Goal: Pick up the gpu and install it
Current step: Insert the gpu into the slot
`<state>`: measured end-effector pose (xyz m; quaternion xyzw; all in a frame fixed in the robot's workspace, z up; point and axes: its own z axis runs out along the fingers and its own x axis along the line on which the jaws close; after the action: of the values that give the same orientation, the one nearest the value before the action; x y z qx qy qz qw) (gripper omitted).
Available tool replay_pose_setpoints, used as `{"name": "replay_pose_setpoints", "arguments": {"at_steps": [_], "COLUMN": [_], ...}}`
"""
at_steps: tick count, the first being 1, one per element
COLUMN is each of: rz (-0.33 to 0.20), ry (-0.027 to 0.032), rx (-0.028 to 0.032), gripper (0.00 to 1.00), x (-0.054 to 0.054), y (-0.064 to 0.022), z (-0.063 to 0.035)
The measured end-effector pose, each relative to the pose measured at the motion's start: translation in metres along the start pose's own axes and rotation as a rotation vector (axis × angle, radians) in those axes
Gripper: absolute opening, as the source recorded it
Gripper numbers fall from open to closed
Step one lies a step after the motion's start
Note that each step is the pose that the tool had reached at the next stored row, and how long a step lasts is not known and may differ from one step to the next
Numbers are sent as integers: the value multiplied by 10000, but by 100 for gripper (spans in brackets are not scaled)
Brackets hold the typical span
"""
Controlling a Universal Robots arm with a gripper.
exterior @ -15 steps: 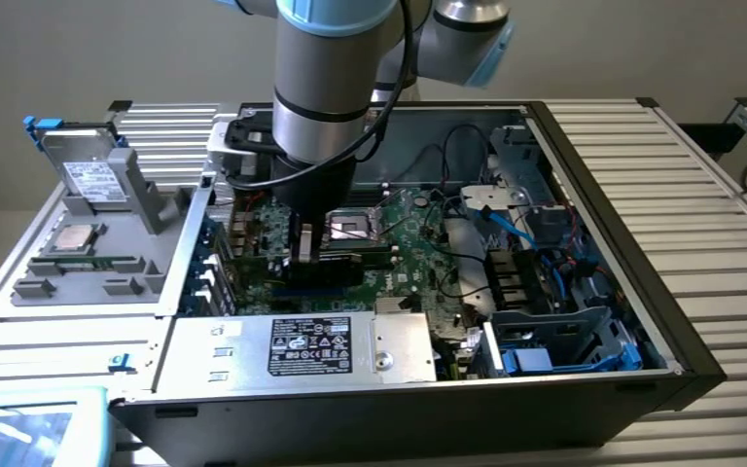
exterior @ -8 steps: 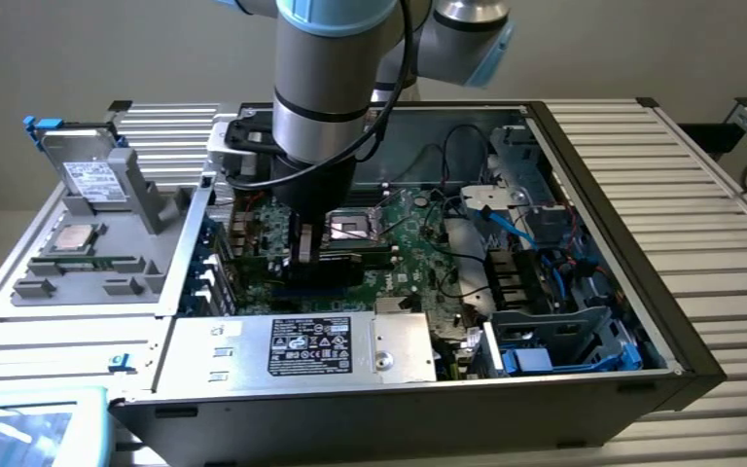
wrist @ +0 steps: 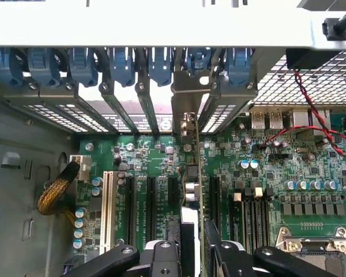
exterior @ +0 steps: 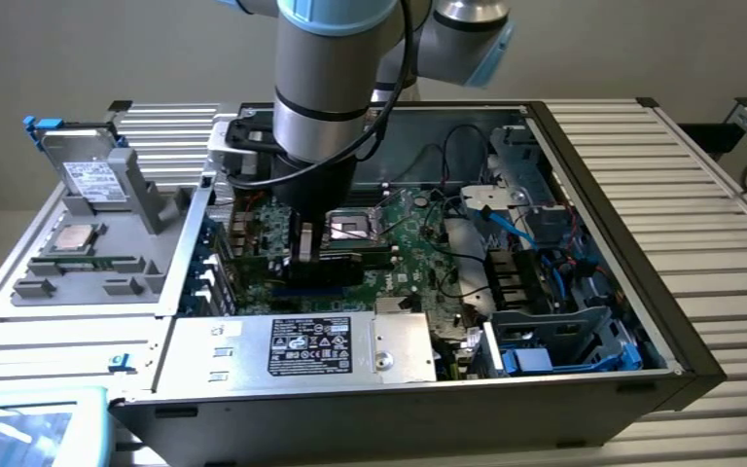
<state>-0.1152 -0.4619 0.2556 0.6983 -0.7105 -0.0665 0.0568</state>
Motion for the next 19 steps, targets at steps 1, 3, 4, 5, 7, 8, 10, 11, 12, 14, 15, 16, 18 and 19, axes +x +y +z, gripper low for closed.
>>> {"name": "replay_pose_setpoints", "arguments": {"at_steps": [1,3,4,5,7,8,10,11,12,14,15,16,18,19], "rz": [1,-1,-1,0,0,-1,-2,-1,-2,-4,-3,-2,-2,-2], "ry": [-3,-3,-1,-2,0,-2,-9,-9,-10,-13,-12,-11,-10,-10], "rx": [-8,-62,-71,-71,-72,-73,-72,-73,-72,-71,-71,-72,-72,-73], "gripper": [27,27,27,27,27,27,27,27,27,27,27,27,27,27], "x": [0,-1,0,-1,-1,-1,-1,-1,-1,-5,-5,-5,-6,-6], "y": [-9,-30,-31,-31,-31,-32,-33,-33,-33,-34,-34,-33,-32,-32], "z": [-1,-4,-5,-4,-4,-3,3,4,5,7,7,8,8,8]}}
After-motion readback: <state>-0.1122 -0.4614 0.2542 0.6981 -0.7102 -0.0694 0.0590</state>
